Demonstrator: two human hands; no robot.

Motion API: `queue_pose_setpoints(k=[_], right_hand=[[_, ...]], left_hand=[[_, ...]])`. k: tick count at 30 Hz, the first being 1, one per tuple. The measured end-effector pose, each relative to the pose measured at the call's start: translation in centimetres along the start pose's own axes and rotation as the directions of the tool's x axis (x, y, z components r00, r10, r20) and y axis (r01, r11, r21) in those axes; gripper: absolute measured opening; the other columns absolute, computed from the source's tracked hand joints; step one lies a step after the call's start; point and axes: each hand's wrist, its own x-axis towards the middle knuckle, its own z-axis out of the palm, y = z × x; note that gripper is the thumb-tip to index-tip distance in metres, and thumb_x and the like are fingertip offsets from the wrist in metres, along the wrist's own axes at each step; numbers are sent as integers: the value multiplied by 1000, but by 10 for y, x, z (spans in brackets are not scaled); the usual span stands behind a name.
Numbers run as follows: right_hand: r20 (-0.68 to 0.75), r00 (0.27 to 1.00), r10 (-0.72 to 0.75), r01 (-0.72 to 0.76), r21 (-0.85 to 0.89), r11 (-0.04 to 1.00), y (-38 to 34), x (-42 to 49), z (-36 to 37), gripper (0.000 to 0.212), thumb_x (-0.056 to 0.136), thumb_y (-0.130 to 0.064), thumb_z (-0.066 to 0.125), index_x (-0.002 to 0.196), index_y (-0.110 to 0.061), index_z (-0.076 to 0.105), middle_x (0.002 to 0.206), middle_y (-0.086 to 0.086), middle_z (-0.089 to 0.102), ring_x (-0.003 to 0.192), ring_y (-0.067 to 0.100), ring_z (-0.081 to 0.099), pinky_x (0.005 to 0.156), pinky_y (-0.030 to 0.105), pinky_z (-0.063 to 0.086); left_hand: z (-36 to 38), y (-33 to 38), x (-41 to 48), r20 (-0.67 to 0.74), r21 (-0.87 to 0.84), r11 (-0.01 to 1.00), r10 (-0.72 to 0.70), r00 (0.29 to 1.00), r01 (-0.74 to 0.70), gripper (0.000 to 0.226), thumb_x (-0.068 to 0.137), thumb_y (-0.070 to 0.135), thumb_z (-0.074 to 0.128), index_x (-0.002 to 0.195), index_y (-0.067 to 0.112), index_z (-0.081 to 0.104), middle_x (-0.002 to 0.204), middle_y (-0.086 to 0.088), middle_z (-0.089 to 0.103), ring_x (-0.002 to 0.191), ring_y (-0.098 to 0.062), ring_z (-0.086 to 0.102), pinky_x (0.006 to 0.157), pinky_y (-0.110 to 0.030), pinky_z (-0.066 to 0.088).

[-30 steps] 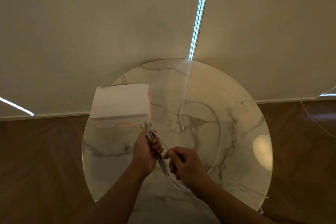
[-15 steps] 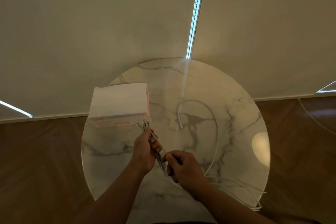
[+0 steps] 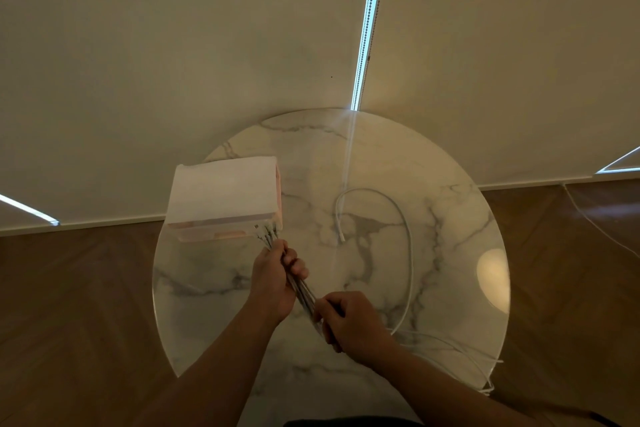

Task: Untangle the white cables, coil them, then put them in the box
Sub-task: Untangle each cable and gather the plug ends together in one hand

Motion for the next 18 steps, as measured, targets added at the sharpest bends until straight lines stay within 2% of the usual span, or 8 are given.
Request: queue_pose_setpoints(k=[3, 5, 7, 10, 16, 18], right_hand=[[109, 994, -25, 50, -235, 971, 24, 0, -13, 36, 99, -28, 49, 66, -19, 60, 50, -2, 57, 42, 6, 51, 53, 21, 46], [199, 980, -24, 105, -403, 909, 47, -3, -27, 37, 98, -31, 48, 61, -28, 53, 49, -5, 55, 46, 4, 53, 58, 18, 44], [223, 975, -6, 128, -538, 833, 69, -7, -45, 40, 98, -32, 48, 58, -31, 47, 51, -10, 50, 53, 3, 53, 62, 19, 40], [180, 984, -2, 111, -595, 796, 91, -9, -68, 43, 99, -33, 48, 57, -32, 44, 56, -13, 47, 56, -2, 49, 67, 25, 39], [162, 982, 97, 32, -651, 758, 107, -11, -108, 43, 99, -42, 46, 59, -25, 53, 55, -11, 51, 56, 0, 50, 64, 18, 39], [182, 970, 160, 8, -685, 728, 113, -11, -117, 44, 98, -45, 45, 62, -23, 57, 60, -8, 55, 58, 2, 52, 68, 22, 43]], left_hand=[[-5, 10, 6, -44, -52, 999, 4, 999, -6, 32, 104, 14, 30, 73, 16, 38, 47, 7, 27, 34, -6, 21, 34, -18, 19], [-11, 19, 10, -88, -71, 997, 17, 996, -23, 34, 104, 14, 29, 71, 17, 38, 45, 8, 25, 32, -6, 19, 34, -19, 15], [-19, 23, 13, -114, -104, 994, 20, 993, -32, 35, 104, 14, 29, 69, 18, 37, 44, 8, 24, 31, -6, 19, 35, -18, 14], [-27, 20, 12, -135, -113, 993, 14, 991, -30, 36, 104, 15, 28, 70, 18, 38, 43, 8, 24, 31, -6, 19, 36, -17, 13], [-50, 22, 12, -240, -49, 995, 72, 968, -87, 35, 101, 10, 29, 67, 21, 33, 43, 9, 22, 31, -6, 18, 35, -18, 14], [-59, 21, 13, -280, -49, 993, 86, 956, -104, 36, 99, 7, 28, 67, 21, 31, 42, 10, 22, 31, -5, 18, 35, -19, 14]])
